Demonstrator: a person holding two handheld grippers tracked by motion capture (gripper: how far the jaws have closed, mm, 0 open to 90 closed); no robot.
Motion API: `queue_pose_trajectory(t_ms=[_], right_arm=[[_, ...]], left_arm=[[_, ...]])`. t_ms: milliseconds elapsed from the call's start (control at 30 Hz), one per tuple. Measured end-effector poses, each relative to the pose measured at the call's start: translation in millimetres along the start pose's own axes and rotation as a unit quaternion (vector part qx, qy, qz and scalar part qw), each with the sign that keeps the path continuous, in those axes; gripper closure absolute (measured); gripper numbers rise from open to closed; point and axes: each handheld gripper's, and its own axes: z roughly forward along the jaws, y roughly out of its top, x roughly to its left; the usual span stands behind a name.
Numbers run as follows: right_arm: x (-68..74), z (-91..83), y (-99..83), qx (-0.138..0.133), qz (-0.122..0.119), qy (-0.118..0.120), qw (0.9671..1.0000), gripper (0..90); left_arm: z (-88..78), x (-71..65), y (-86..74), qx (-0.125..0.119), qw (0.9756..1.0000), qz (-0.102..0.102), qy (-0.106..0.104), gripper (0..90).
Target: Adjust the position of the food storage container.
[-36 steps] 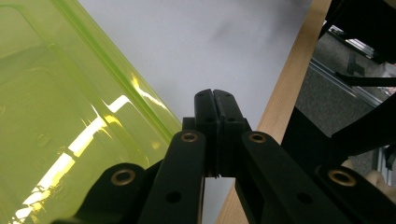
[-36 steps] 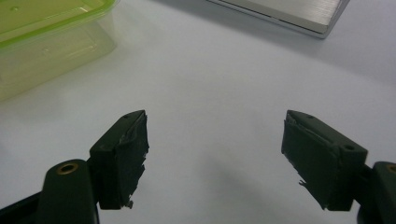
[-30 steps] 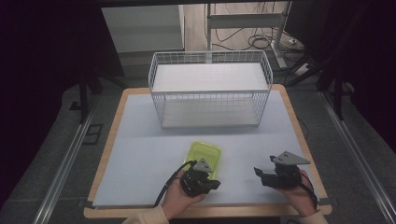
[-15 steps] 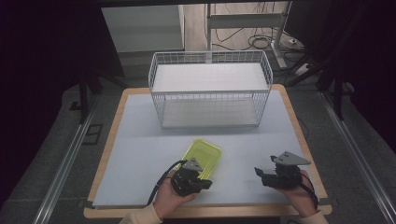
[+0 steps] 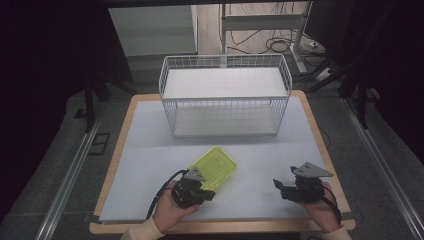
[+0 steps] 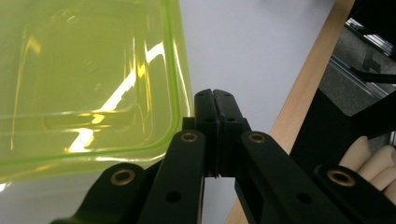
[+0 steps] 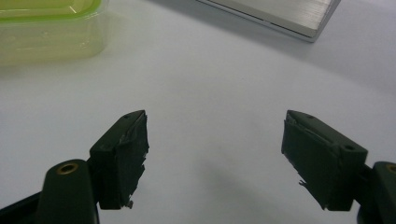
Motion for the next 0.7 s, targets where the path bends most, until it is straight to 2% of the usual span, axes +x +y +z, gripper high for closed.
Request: queue_pose_trajectory(t_ms=[367,700], right_arm=[[0.2,0.4,-0.1,0.002,-0.001,0.000,1.0000,22.9],[0.3,1.1,-0.3,0.003,-0.002,0.000,1.0000,22.9]], left_arm=[[-13.7,14.2,-9.9,-0.004,0.9997,-0.016,0.017,89.8],[-25.2,34.1,-15.3,-0.004,0.9988,-0.035,0.035,89.7]])
